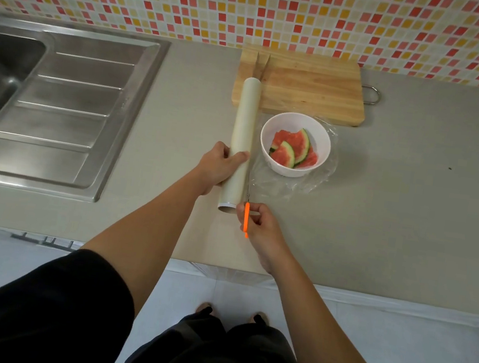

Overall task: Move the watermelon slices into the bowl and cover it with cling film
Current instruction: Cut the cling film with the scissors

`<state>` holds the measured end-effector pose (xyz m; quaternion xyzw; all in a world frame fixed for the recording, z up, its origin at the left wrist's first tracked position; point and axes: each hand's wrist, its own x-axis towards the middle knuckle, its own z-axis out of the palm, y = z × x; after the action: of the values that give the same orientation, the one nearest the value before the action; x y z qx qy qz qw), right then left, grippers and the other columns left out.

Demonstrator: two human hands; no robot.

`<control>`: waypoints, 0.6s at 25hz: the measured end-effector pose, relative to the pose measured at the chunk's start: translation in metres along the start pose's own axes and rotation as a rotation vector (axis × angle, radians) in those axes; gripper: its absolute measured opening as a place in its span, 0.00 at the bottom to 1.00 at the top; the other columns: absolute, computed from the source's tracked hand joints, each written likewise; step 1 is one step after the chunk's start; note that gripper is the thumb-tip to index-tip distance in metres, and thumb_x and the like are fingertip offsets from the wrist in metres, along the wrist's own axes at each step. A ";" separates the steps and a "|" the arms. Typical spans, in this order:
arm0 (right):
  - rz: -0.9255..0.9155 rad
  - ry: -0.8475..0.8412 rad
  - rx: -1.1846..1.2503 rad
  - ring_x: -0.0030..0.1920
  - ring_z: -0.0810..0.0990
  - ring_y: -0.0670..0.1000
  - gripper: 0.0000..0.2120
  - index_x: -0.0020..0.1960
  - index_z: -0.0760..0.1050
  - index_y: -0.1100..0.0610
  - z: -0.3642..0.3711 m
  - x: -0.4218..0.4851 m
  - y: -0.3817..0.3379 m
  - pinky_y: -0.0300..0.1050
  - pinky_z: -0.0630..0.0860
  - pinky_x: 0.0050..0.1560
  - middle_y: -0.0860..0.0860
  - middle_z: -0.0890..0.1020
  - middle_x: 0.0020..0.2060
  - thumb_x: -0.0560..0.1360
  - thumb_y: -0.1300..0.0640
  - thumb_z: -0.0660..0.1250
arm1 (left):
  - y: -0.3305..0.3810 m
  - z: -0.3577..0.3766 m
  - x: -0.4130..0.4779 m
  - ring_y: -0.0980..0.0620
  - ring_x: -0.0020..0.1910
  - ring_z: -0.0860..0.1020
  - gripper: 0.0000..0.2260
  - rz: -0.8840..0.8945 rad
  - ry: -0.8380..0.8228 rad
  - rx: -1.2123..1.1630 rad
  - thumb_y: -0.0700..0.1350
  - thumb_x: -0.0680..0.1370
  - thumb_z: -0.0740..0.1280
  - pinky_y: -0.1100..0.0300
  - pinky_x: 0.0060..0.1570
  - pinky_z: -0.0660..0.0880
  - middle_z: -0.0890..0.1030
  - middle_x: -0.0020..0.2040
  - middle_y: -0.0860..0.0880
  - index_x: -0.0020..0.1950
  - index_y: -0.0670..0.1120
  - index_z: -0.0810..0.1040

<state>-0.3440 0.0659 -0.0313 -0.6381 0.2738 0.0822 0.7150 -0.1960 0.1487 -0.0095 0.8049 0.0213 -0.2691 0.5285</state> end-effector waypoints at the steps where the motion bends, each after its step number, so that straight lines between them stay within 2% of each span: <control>1: -0.003 0.002 0.008 0.39 0.74 0.43 0.11 0.47 0.72 0.49 0.000 0.000 0.000 0.40 0.70 0.47 0.47 0.78 0.38 0.71 0.46 0.69 | 0.000 0.000 0.000 0.48 0.48 0.78 0.18 0.004 0.001 -0.002 0.58 0.72 0.67 0.50 0.46 0.78 0.77 0.51 0.47 0.50 0.46 0.69; 6: 0.020 0.001 0.051 0.41 0.75 0.43 0.13 0.50 0.72 0.52 -0.001 0.002 -0.005 0.40 0.70 0.48 0.47 0.77 0.40 0.71 0.46 0.69 | -0.002 -0.003 0.001 0.49 0.45 0.78 0.17 0.005 -0.015 -0.038 0.59 0.71 0.68 0.50 0.45 0.78 0.76 0.49 0.48 0.47 0.48 0.68; 12: -0.006 -0.014 0.059 0.40 0.74 0.44 0.09 0.47 0.72 0.51 -0.002 0.010 -0.012 0.42 0.71 0.50 0.47 0.75 0.39 0.72 0.49 0.69 | -0.003 -0.004 -0.001 0.48 0.45 0.78 0.17 -0.011 -0.028 -0.135 0.59 0.72 0.68 0.50 0.46 0.77 0.77 0.49 0.48 0.46 0.48 0.68; 15: -0.015 -0.009 0.073 0.39 0.75 0.44 0.09 0.49 0.72 0.52 -0.001 0.013 -0.015 0.40 0.71 0.47 0.48 0.77 0.40 0.72 0.50 0.69 | -0.002 -0.004 -0.001 0.48 0.46 0.78 0.17 -0.009 -0.018 -0.139 0.59 0.72 0.68 0.51 0.45 0.77 0.78 0.50 0.47 0.46 0.48 0.68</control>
<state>-0.3265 0.0597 -0.0248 -0.6134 0.2686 0.0697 0.7395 -0.1957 0.1530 -0.0093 0.7635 0.0387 -0.2766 0.5822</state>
